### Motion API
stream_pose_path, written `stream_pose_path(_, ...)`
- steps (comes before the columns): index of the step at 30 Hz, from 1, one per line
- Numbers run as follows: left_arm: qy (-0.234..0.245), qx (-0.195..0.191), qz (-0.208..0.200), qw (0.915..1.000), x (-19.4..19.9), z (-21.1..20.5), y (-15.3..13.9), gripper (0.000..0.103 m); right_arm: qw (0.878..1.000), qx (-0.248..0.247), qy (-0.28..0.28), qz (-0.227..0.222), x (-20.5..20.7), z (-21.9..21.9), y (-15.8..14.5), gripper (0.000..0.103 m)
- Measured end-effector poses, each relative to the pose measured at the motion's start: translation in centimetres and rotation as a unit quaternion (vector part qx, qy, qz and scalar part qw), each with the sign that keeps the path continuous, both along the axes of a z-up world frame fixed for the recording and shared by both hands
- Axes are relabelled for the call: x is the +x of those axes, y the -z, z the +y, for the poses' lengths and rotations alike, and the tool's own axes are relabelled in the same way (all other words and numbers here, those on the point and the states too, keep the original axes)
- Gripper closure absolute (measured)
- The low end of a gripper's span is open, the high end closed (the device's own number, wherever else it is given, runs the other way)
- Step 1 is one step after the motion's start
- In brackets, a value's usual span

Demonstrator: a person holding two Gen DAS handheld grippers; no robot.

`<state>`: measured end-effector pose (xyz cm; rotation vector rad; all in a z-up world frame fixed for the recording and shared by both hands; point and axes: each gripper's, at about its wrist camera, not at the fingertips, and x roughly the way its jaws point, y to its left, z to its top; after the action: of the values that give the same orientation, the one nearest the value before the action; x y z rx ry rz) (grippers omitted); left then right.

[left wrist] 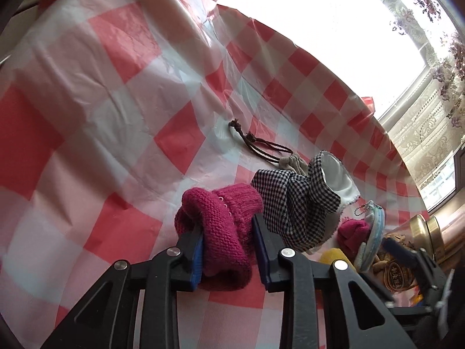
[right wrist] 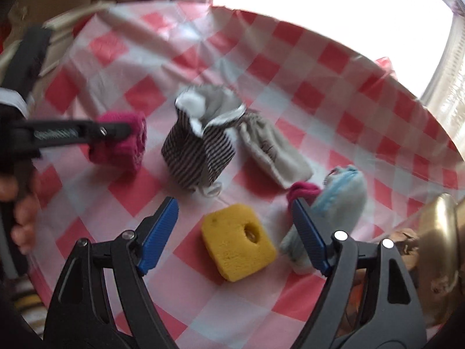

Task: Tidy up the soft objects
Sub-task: 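Grasp the pink knit sock with the left tool while the right tool grasps the yellow sponge, then carry the pink sock and yellow sponge into the white box and release both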

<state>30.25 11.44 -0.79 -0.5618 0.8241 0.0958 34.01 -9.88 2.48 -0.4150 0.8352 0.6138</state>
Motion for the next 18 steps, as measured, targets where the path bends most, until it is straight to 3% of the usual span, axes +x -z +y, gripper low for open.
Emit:
stream_pose_path(5,-0.002,0.005,-0.011,0.9999,-2.4,-0.6,-0.5,0.072,0.998,-0.032,-0.025,0.052,1.6,0.7,3.2,0.023)
stream_pose_path(6,-0.002,0.005,-0.012,0.9999,-2.9,-0.8,-0.6,0.072,0.997,-0.034,-0.023,0.06,1.7,0.6,3.8,0.028)
stream_pose_path(7,-0.003,0.005,-0.013,0.9999,-3.4,-0.9,-0.5,0.072,0.997,-0.036,-0.017,0.067,1.8,0.3,4.2,0.042)
stream_pose_path(8,-0.003,0.005,-0.013,0.9999,-3.6,-1.1,-0.5,0.072,0.997,-0.034,-0.006,0.074,1.7,0.0,4.6,0.045)
stream_pose_path(18,0.022,0.012,-0.022,0.9995,-6.5,-4.1,-0.8,0.072,0.998,0.014,0.054,0.025,-5.2,-2.4,2.1,0.049)
